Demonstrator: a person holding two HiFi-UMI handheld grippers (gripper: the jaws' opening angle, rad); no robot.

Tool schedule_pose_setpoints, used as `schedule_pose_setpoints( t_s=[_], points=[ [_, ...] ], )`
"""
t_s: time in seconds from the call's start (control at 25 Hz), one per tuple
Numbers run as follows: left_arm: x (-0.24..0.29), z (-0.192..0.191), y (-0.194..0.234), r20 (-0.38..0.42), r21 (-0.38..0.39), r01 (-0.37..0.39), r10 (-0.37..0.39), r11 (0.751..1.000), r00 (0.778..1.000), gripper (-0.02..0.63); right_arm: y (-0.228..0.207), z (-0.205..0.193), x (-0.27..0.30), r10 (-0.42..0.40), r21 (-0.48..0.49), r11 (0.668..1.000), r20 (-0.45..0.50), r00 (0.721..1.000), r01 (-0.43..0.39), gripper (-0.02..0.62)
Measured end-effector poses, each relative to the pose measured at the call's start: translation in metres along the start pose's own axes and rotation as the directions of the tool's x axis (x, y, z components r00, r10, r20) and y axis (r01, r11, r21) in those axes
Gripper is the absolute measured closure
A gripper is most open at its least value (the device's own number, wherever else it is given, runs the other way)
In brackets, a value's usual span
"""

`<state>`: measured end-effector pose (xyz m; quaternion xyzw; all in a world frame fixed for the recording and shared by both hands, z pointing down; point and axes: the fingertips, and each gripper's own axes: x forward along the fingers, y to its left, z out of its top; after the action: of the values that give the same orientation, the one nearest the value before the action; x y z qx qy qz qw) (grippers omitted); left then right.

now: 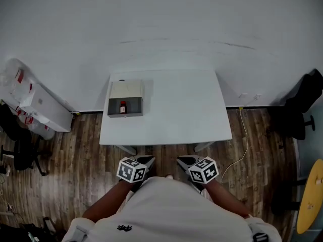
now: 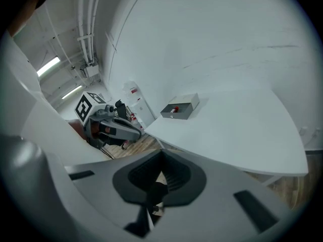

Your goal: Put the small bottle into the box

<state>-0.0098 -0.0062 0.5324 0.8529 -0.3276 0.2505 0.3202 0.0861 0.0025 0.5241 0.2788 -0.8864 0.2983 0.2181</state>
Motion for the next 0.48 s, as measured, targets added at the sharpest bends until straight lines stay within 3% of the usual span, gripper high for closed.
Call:
schedule_pose_setpoints(
  t_s=[0.48],
  points=[
    [-0.0019, -0.0045, 0.0017, -0.008, -0.001, -0.004, 0.004, 1.000, 1.000, 0.600, 0.0039, -0.0007, 0.0012, 0.006, -0.027, 1.000, -0.003, 1.000, -0.006, 0.590]
  ],
)
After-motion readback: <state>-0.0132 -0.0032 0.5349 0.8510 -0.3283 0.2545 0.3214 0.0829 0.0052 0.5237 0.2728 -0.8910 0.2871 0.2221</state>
